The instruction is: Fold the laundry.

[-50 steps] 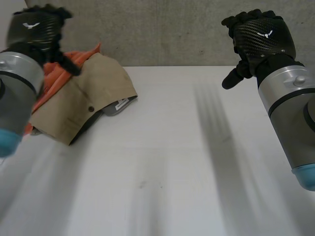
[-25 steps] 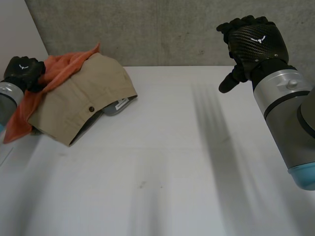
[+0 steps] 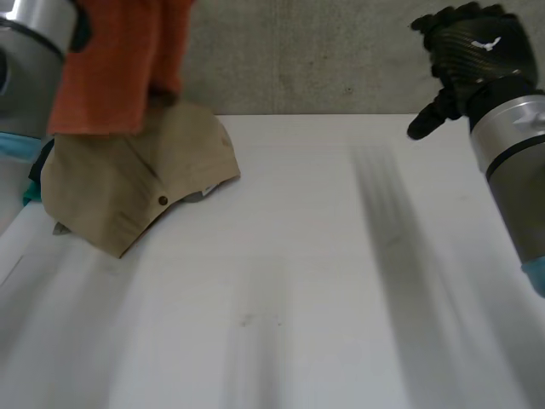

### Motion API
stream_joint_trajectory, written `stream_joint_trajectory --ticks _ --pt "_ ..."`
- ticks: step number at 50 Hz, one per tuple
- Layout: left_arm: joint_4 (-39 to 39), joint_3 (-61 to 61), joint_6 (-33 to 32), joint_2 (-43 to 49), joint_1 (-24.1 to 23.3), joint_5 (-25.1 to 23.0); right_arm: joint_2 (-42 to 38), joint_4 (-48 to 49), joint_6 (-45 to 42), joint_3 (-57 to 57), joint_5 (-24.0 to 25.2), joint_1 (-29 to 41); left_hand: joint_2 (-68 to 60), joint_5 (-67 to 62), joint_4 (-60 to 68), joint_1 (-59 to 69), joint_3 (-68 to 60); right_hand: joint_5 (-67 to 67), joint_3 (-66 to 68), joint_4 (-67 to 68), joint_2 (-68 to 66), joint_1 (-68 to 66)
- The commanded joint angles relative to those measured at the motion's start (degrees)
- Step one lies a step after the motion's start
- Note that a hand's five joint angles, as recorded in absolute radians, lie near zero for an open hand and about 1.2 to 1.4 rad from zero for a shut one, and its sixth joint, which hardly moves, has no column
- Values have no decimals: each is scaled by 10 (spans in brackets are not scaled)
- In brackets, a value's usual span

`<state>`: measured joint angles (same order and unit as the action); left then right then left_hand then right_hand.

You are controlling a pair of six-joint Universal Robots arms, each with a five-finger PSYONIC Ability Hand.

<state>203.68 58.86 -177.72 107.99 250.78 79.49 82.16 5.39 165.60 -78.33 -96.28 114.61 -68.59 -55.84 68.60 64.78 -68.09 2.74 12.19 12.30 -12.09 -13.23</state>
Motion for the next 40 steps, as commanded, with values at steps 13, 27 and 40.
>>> stream_joint_trajectory --ticks 13,27,40 --pt "-52 0 60 239 -254 -30 19 4 -1 10 2 -59 59 32 -60 -21 54 -27 -22 -23 21 32" --pt "-55 68 59 89 -140 -36 -35 -10 -57 14 67 -69 569 541 -569 -531 564 -27 -22 -23 21 32" --pt "-79 149 -78 56 12 -34 -134 -151 -244 5 105 20 559 531 -559 -520 553 -27 -22 -23 21 32"
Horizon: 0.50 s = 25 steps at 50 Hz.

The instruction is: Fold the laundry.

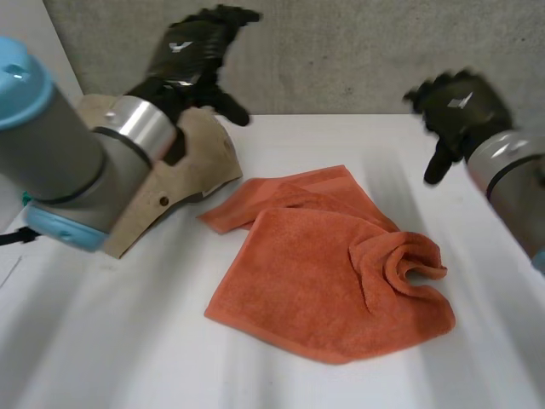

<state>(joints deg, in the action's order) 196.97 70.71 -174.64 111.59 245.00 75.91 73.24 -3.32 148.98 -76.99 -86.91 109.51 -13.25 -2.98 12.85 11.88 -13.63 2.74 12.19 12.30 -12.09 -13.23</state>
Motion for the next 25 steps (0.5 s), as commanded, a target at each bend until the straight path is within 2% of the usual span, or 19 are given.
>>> stream_joint_trajectory --ticks 1,3,6,9,14,17,20,21,22,23,25 --pt "-11 30 -129 34 74 4 -49 -66 -84 -12 10 79 5 2 -1 9 9 -27 -22 -23 21 32" --pt "-7 24 -194 76 86 6 -62 -67 -88 -25 13 102 5 2 -1 9 9 -27 -22 -23 21 32" --pt "-5 9 -256 115 97 2 -76 -48 -86 -50 13 112 2 -1 2 12 6 -27 -22 -23 21 32" --pt "9 -42 -322 195 126 -4 -91 0 -86 -85 4 114 0 -3 4 14 4 -27 -22 -23 21 32" --pt "40 -123 -335 294 137 -23 -92 51 -85 -130 -18 114 -8 -11 12 22 -4 -27 -22 -23 21 32" --pt "50 -159 -337 334 143 -30 -88 77 -85 -159 -28 110 -59 -61 63 72 -55 -27 -22 -23 21 32" --pt "58 -204 -338 378 152 -29 -86 94 -85 -184 -30 107 -216 -219 220 230 -212 -27 -22 -23 21 32" --pt "62 -223 -338 392 157 -24 -86 96 -85 -188 -30 107 -335 -338 339 349 -331 -27 -22 -23 21 32" --pt "65 -231 -338 398 159 -23 -85 102 -85 -198 -31 107 -388 -391 392 402 -384 -27 -22 -23 21 32" --pt "74 -254 -338 409 167 -16 -83 104 -86 -201 -31 106 -540 -543 544 554 -536 -27 -22 -23 21 32" --pt "85 -272 -340 419 173 -1 -78 106 -85 -213 -31 106 -647 -650 651 661 -643 -27 -22 -23 21 32"
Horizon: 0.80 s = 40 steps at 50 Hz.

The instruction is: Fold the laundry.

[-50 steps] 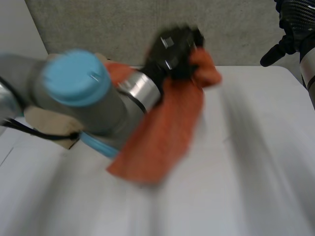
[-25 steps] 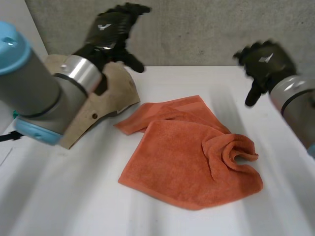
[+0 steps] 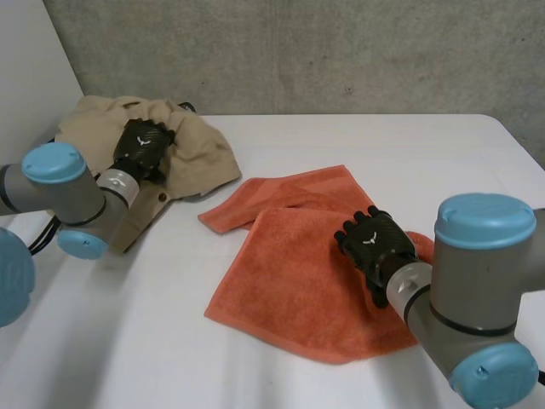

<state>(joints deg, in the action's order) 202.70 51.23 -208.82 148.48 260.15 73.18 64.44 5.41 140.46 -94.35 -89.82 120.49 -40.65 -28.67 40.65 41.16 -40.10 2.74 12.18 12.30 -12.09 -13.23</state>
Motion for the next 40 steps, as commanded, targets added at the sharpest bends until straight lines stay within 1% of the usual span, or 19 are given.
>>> stream_joint_trajectory --ticks 1,4,5,8,9,11,13,16,17,18,19,21,24,28,29,32,36,37,40 --pt "39 -96 0 61 29 50 12 19 0 -42 -1 -3 -393 -413 393 388 -399 -27 -22 -23 21 32" --pt "49 -131 -8 80 40 98 17 20 0 -51 -1 -3 -394 -413 394 388 -399 -27 -22 -23 21 32" --pt "50 -162 -23 97 45 126 17 20 0 -52 -1 -3 -394 -413 394 388 -399 -27 -22 -23 21 32" --pt "48 -206 -54 127 51 149 17 20 0 -53 -1 -3 -394 -413 394 388 -399 -27 -22 -23 21 32" --pt "43 -230 -80 142 55 158 17 20 0 -53 -1 -3 -394 -413 394 388 -399 -27 -22 -23 21 32" --pt "37 -245 -107 152 60 166 17 21 0 -53 -1 -3 -390 -410 390 385 -396 -27 -22 -23 21 32" --pt "31 -243 -132 154 61 170 17 25 0 -52 -1 -3 -354 -373 354 348 -359 -27 -22 -23 21 32" --pt "27 -229 -132 152 52 171 17 38 1 -52 -2 -3 -224 -244 224 219 -230 -27 -22 -23 21 32" --pt "25 -212 -128 148 48 170 17 45 1 -52 -3 -3 -79 -99 79 74 -84 -27 -22 -23 21 32" --pt "24 -200 -125 144 46 169 17 50 2 -52 -4 -4 4 -16 -4 -9 -1 -27 -22 -23 21 32" --pt "23 -176 -118 126 39 168 18 52 2 -53 -4 -4 111 92 -111 -117 106 -27 -22 -23 21 32" --pt "26 -147 -107 93 27 169 24 58 3 -54 -4 -4 154 135 -154 -160 149 -27 -22 -23 21 32" --pt "29 -60 -67 9 12 166 42 58 3 -56 -4 -8 242 222 -242 -247 236 -27 -22 -23 21 32" --pt "29 3 -32 -58 6 166 60 54 3 -58 -4 -28 244 224 -244 -249 238 -27 -22 -23 21 32" --pt "25 41 -7 -104 1 165 65 53 3 -60 -4 -32 244 224 -244 -249 238 -27 -22 -23 21 32" --pt "22 94 26 -159 -13 154 81 47 3 -66 -3 -34 245 226 -245 -251 240 -27 -22 -23 21 32" --pt "17 180 56 -233 -36 115 106 17 0 -73 1 -38 245 226 -245 -251 240 -27 -22 -23 21 32" --pt "14 219 61 -259 -43 91 111 4 -2 -75 1 -39 244 224 -244 -249 238 -27 -22 -23 21 32" --pt "10 270 62 -292 -51 55 123 -51 -3 -80 1 -39 245 226 -245 -251 240 -27 -22 -23 21 32"
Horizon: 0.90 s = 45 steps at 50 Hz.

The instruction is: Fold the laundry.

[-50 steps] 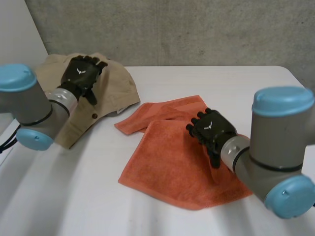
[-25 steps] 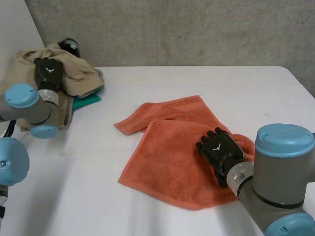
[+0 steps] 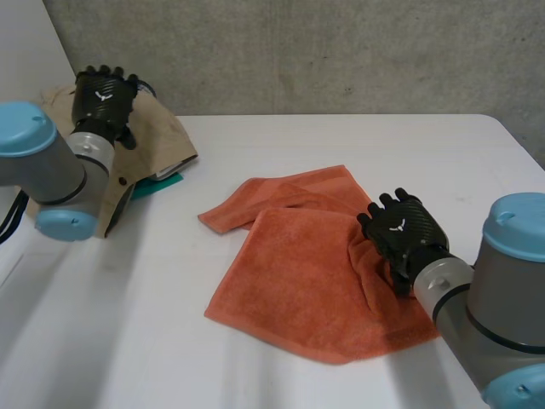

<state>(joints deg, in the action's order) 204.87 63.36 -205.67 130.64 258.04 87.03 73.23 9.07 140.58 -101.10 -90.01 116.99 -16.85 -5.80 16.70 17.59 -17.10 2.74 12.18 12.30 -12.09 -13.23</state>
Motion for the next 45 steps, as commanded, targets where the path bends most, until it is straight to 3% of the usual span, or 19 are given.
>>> stream_joint_trajectory --ticks 1,4,10,23,25,28,29,33,40,45 --pt "-12 178 31 -129 -35 -105 37 -103 0 -12 4 -4 6 -5 -4 -13 8 -27 -22 -23 21 32" --pt "-12 219 33 -146 -47 -127 39 -143 12 -23 6 -3 6 -5 -4 -13 8 -27 -22 -23 21 32" --pt "-11 294 33 -173 -77 -133 38 -136 65 -57 6 -4 6 -5 -4 -13 8 -27 -22 -23 21 32" --pt "-9 314 35 -180 -80 -132 -3 -11 83 -104 22 -2 4 -6 -3 -11 7 -3 2 1 -3 8" --pt "-9 314 35 -180 -80 -132 -18 -7 82 -102 20 -4 4 -6 -3 -11 7 60 66 65 -67 -56" --pt "-11 314 35 -184 -80 -131 -29 6 80 -94 17 -6 4 -6 -3 -11 7 582 588 587 -589 -578" --pt "-11 314 35 -186 -80 -131 -29 9 80 -91 14 -6 6 -5 -4 -13 8 672 677 676 -678 -667" --pt "-10 313 36 -192 -80 -131 -19 26 78 -87 4 -8 9 -1 -8 -17 12 673 678 677 -679 -668" --pt "-4 289 50 -188 -78 -133 103 14 80 -45 5 -5 43 32 -41 -50 45 673 678 677 -679 -668" --pt "-6 238 76 -157 -72 -137 193 -56 87 31 61 2 55 44 -53 -62 57 673 678 677 -679 -668"
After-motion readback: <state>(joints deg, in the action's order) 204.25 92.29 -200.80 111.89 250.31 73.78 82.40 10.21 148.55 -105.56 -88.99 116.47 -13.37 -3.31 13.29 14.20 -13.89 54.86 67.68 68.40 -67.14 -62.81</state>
